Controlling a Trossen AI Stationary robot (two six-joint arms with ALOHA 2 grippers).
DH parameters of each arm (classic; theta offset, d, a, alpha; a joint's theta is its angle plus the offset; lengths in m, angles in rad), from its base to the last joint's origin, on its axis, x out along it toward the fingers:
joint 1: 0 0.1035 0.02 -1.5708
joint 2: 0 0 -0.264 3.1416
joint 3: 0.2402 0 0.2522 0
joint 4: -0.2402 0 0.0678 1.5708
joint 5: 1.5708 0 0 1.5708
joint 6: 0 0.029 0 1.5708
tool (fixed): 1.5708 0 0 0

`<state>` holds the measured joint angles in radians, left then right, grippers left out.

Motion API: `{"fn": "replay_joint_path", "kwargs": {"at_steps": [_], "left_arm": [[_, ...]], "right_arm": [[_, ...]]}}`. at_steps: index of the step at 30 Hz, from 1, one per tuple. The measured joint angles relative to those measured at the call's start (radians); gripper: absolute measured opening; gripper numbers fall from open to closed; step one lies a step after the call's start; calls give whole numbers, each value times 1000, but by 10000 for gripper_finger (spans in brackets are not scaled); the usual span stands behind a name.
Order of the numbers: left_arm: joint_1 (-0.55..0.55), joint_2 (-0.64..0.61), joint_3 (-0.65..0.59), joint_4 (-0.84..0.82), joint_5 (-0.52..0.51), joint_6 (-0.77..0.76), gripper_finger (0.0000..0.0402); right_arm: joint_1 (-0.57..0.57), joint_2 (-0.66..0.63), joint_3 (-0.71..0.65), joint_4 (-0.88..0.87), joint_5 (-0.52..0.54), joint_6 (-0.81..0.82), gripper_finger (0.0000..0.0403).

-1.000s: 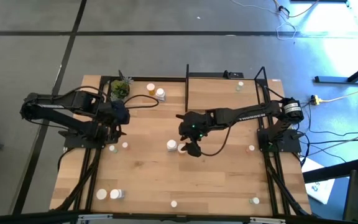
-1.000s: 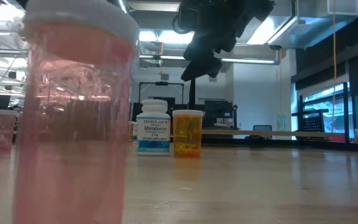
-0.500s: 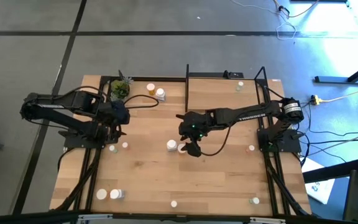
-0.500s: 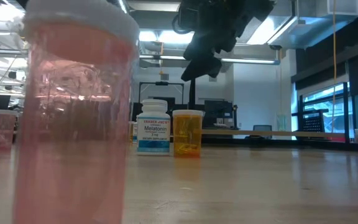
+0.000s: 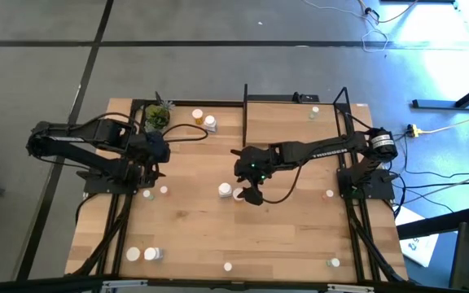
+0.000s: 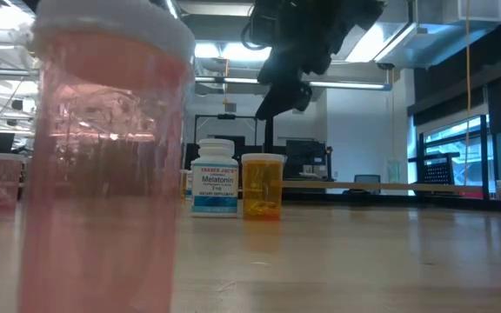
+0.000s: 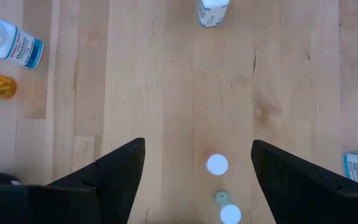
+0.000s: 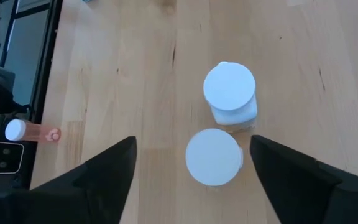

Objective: Pick and place medicine bottles onto shelf by color
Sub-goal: Put the middle orange pill bottle on the shelf

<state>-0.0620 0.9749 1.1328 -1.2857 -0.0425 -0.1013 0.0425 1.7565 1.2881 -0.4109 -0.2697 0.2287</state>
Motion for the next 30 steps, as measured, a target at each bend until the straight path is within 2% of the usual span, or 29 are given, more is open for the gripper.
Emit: {"fn": "replay_joint_path", "kwargs": {"at_steps": [4,7,10,13,18,30], "left_arm": [[0,0,0,0,0,0,289],[0,0,0,0,0,0,289],[0,0,0,0,0,0,289],[0,0,1,0,0,0,289],[0,0,1,0,0,0,289],[0,0,1,0,0,0,289]], "right_arm": [[0,0,0,10,-2,17,336],[6,0,0,11,-4,141,338],[12,0,0,10,12,175,338],[13,1,0,-23,42,143,338],[19,2,0,-49,173,15,338],[55,45,0,-28,171,-131,338]]}}
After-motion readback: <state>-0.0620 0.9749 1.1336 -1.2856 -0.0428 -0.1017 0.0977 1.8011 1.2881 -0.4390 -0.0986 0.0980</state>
